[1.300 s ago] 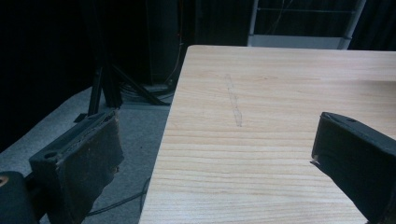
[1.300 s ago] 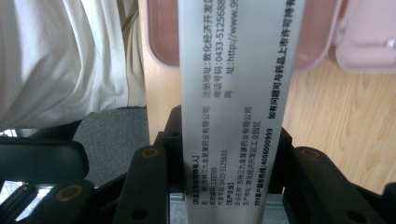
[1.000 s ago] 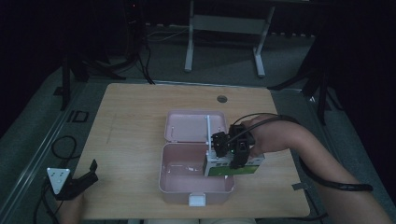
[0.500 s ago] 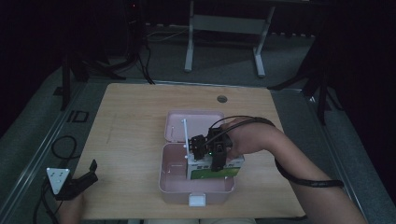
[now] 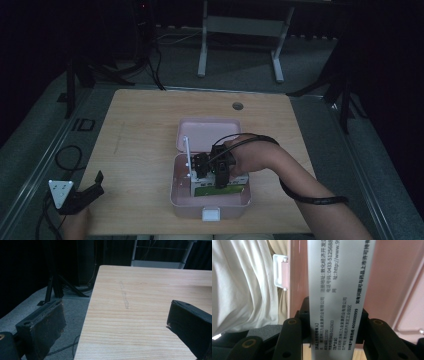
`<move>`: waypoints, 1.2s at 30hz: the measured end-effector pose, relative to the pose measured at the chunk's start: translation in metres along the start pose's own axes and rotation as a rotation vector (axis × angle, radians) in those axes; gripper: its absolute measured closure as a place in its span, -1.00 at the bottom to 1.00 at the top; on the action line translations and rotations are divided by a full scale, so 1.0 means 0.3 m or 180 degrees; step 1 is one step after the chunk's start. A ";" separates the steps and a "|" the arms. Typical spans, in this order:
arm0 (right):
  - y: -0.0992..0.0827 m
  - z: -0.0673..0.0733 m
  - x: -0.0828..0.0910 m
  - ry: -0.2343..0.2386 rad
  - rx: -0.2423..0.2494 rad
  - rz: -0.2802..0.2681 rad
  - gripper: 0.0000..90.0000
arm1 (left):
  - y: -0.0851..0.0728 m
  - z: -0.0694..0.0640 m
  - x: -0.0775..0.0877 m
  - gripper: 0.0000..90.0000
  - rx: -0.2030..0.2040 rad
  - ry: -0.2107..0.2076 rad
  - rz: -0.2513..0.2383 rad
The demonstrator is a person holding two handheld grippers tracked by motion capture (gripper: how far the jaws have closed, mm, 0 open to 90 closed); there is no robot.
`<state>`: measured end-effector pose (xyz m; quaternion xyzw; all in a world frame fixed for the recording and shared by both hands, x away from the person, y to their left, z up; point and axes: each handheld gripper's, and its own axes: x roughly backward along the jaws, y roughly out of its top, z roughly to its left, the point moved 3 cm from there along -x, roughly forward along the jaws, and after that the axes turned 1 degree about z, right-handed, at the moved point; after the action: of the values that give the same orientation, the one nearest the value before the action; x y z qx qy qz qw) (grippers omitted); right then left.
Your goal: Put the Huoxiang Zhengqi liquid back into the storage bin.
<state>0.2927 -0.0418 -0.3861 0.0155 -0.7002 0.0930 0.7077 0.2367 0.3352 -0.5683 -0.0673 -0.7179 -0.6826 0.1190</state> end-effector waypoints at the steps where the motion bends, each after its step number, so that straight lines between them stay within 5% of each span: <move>1: 0.001 -0.002 -0.007 0.0007 0.0009 0.0004 0.40 | 0.000 0.000 0.000 -0.96 -0.0009 -0.0002 0.0008; 20: 0.015 -0.021 -0.209 0.0202 -0.0123 0.0106 0.40 | -0.001 -0.005 -0.002 -0.95 -0.0047 -0.0004 0.0015; 36: -0.003 -0.024 -0.321 0.0263 -0.0152 0.0190 0.40 | -0.001 -0.006 -0.003 -0.95 -0.0064 -0.0002 0.0032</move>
<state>0.2996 -0.0522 -0.4818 -0.0261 -0.6725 0.0978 0.7331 0.2376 0.3333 -0.5688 -0.0723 -0.7106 -0.6892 0.1215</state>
